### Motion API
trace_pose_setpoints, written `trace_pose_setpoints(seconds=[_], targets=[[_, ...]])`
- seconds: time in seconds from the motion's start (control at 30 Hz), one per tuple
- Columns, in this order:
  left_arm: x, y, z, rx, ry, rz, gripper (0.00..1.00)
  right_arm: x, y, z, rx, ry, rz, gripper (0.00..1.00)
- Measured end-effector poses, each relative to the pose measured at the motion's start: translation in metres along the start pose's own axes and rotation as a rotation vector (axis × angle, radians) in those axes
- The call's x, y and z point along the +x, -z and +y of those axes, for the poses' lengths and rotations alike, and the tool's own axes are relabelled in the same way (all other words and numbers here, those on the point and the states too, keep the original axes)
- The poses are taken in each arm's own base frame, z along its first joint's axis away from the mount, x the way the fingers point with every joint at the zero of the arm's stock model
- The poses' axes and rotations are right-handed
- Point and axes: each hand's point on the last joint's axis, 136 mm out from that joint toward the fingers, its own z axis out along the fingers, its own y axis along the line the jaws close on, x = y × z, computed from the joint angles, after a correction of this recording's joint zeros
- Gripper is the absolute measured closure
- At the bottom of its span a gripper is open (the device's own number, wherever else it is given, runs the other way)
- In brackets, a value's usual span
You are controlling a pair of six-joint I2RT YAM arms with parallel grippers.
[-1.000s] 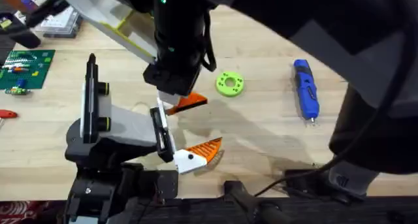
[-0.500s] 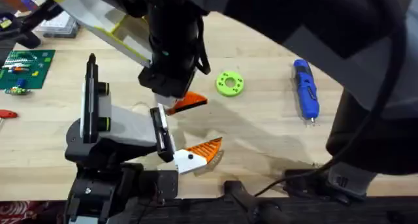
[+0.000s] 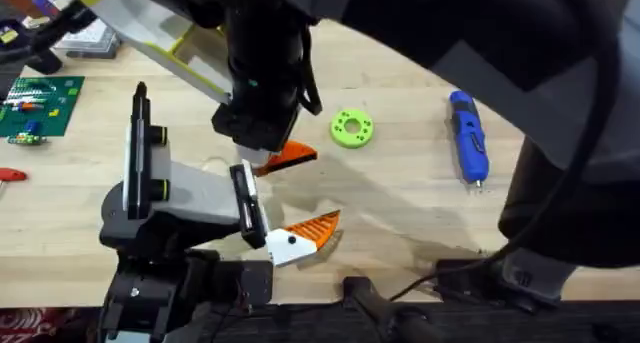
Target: Pick up the gripper from the table and insert it into the empty holder that is missing its gripper. Then pick up a screw, insert it into the mounting hole, and use the screwdriver to tighten it. Finally, clean up the table by picking up the vegetable and placing it into the bucket.
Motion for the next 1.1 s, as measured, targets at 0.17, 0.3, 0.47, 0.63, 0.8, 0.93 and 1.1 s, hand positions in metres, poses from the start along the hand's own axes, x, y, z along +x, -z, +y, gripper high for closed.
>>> trace_pose_setpoints(seconds=[0.17, 0.3, 0.47, 0.63, 0.8, 0.93, 1.1], targets=[[0.0002, 0.0, -0.0004, 0.002, 0.006, 0.001, 0.018, 0.0001, -0.0074, -0.0015, -0.003, -0.004, 0.022, 0.997], [0.0003, 0.0, -0.0005, 0.003, 0.013, 0.001, 0.018, 0.0001, -0.0085, -0.0021, -0.004, -0.003, 0.025, 0.997], [0.0003, 0.0, -0.0004, 0.003, 0.013, 0.001, 0.018, -0.0001, -0.0082, -0.0028, -0.007, -0.006, 0.023, 0.997], [0.0003, 0.0, -0.0004, 0.003, 0.013, 0.001, 0.018, -0.0001, -0.0081, -0.0029, -0.008, -0.007, 0.022, 0.997], [0.0003, 0.0, -0.0004, 0.003, 0.013, 0.001, 0.018, -0.0001, -0.0081, -0.0029, -0.008, -0.007, 0.022, 0.997], [0.0003, 0.0, -0.0004, 0.003, 0.013, 0.001, 0.018, -0.0001, -0.0082, -0.0029, -0.008, -0.006, 0.022, 0.997], [0.0003, 0.0, -0.0003, 0.002, 0.013, 0.001, 0.018, 0.0006, -0.0081, -0.0029, -0.008, -0.009, 0.025, 0.832]])
